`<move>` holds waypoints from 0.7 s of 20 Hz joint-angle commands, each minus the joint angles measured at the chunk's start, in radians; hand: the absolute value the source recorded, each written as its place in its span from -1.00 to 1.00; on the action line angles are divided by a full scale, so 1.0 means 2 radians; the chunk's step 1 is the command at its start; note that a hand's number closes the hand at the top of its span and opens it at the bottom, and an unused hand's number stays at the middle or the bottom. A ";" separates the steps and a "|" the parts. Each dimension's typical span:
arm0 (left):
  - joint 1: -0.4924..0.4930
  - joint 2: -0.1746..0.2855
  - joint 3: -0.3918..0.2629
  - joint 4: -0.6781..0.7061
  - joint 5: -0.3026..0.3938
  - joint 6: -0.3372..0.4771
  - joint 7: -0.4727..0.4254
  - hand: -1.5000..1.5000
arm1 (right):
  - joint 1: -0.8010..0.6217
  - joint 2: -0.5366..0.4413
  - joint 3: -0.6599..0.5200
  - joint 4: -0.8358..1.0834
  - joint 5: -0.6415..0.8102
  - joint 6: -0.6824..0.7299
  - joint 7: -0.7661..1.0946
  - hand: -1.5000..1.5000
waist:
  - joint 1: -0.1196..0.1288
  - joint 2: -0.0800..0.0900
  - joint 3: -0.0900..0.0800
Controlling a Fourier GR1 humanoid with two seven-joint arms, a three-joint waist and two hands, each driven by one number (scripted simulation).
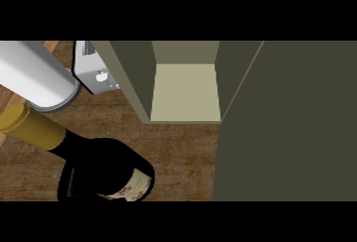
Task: Pick up the wine, place it into the cabinet and close the cabinet
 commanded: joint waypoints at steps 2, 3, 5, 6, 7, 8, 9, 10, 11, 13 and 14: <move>-0.038 -0.001 -0.032 -0.050 0.022 0.073 0.073 1.00 | 0.004 0.004 0.011 -0.011 0.006 -0.002 0.008 -1.00 | -0.001 0.000 0.000; -0.077 -0.001 -0.045 -0.021 0.011 0.097 0.064 1.00 | -0.038 -0.005 -0.016 0.018 -0.016 -0.011 0.021 -1.00 | -0.001 0.001 0.000; -0.100 -0.001 -0.057 -0.013 -0.001 0.137 0.065 1.00 | -0.004 -0.016 -0.043 0.015 -0.042 0.014 -0.003 -1.00 | -0.003 0.001 0.000; -0.128 -0.001 -0.049 -0.012 0.006 0.140 0.088 1.00 | 0.004 0.002 0.004 -0.009 -0.005 0.002 0.008 -1.00 | -0.003 0.000 0.000; -0.129 -0.001 -0.079 -0.005 0.005 0.154 0.063 1.00 | -0.067 -0.021 -0.046 0.047 -0.044 -0.003 0.019 -1.00 | -0.001 0.001 0.000; -0.150 -0.001 -0.038 0.023 0.009 0.138 0.071 1.00 | -0.001 0.003 -0.008 0.030 0.002 0.010 -0.029 -1.00 | -0.003 0.001 0.000; -0.145 -0.001 -0.068 0.022 0.007 0.164 0.058 1.00 | -0.003 -0.007 -0.023 0.003 -0.026 0.006 0.002 -1.00 | -0.003 0.000 0.000; -0.149 -0.001 -0.053 -0.003 -0.002 0.166 0.076 1.00 | -0.024 0.007 0.021 -0.022 0.012 -0.023 0.044 -1.00 | -0.002 0.000 0.000; -0.190 -0.001 -0.053 0.039 -0.003 0.184 0.059 1.00 | 0.002 0.006 0.004 0.008 0.000 0.001 -0.006 -1.00 | -0.004 0.001 0.000; -0.181 -0.001 -0.044 0.046 -0.018 0.171 0.055 1.00 | 0.010 0.012 0.013 0.010 0.012 0.005 -0.025 -1.00 | -0.003 0.000 0.000; -0.230 -0.001 -0.077 0.039 -0.017 0.227 0.090 1.00 | -0.011 0.008 0.006 0.010 0.012 -0.007 -0.004 -1.00 | -0.004 0.001 0.000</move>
